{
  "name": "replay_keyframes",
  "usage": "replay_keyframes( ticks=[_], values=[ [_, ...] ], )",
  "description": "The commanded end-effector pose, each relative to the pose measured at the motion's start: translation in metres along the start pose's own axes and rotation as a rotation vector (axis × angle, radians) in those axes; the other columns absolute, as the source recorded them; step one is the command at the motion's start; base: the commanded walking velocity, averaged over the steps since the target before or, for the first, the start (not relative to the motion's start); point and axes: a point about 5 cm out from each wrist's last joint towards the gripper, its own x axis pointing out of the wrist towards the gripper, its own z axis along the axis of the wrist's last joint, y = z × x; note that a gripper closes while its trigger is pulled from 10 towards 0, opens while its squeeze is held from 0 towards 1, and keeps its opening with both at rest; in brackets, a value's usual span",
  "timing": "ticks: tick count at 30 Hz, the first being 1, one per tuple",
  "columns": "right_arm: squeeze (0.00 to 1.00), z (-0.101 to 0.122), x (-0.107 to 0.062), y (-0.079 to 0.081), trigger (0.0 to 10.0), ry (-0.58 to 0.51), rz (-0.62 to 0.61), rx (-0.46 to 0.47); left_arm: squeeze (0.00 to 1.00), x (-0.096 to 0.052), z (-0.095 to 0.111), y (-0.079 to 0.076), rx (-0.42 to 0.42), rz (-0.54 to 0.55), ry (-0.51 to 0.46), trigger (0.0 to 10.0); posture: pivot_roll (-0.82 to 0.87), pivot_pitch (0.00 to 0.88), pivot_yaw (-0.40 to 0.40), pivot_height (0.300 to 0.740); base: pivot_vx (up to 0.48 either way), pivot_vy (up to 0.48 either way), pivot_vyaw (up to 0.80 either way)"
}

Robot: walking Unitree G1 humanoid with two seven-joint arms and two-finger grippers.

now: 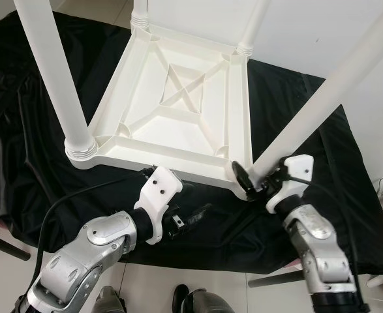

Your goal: Building children table

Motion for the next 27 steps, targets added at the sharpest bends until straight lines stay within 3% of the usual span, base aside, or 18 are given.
replay_keyframes(
  ticks=[1,2,9,10,12,13,19,27],
  values=[
    [1.00,-0.005,-0.003,-0.004,10.0,0.018,0.050,-0.008,0.00,0.001,0.001,-0.004,0.006,-0.026,-0.003,10.0,0.11,0.183,-0.173,0.740,0.000,0.000,0.00],
    [0.00,-0.007,-0.002,-0.006,10.0,0.026,0.093,-0.011,0.00,0.001,0.001,-0.004,0.007,-0.025,-0.004,10.0,0.11,0.184,-0.169,0.740,0.000,0.000,0.00],
    [0.00,-0.016,0.002,-0.012,10.0,0.054,0.205,-0.011,0.00,0.001,0.002,-0.003,0.012,-0.025,-0.004,10.0,0.12,0.188,-0.163,0.740,0.000,0.000,0.00],
    [0.00,-0.021,0.004,-0.016,4.4,0.068,0.208,-0.027,0.00,0.001,0.002,-0.002,0.013,-0.023,-0.004,10.0,0.12,0.188,-0.163,0.740,0.000,0.000,0.00],
    [0.00,-0.023,0.005,-0.018,4.4,0.075,0.208,-0.038,0.00,0.001,0.002,-0.002,0.013,-0.022,-0.004,10.0,0.12,0.188,-0.163,0.740,0.000,0.000,0.00],
    [0.00,-0.023,0.006,-0.019,0.0,0.073,0.209,-0.036,0.00,0.000,0.002,-0.002,0.013,-0.022,-0.004,10.0,0.12,0.188,-0.163,0.740,0.000,0.000,0.00],
    [0.00,-0.026,0.006,-0.021,0.0,0.068,0.166,-0.013,0.00,-0.001,0.002,-0.001,0.013,-0.015,0.000,10.0,0.13,0.194,-0.160,0.740,0.000,0.000,0.00],
    [0.00,-0.028,0.003,-0.012,0.0,0.055,0.099,0.027,0.00,-0.001,0.002,-0.002,0.010,-0.021,0.000,10.0,0.12,0.198,-0.157,0.740,0.000,0.000,0.00]
  ],
)
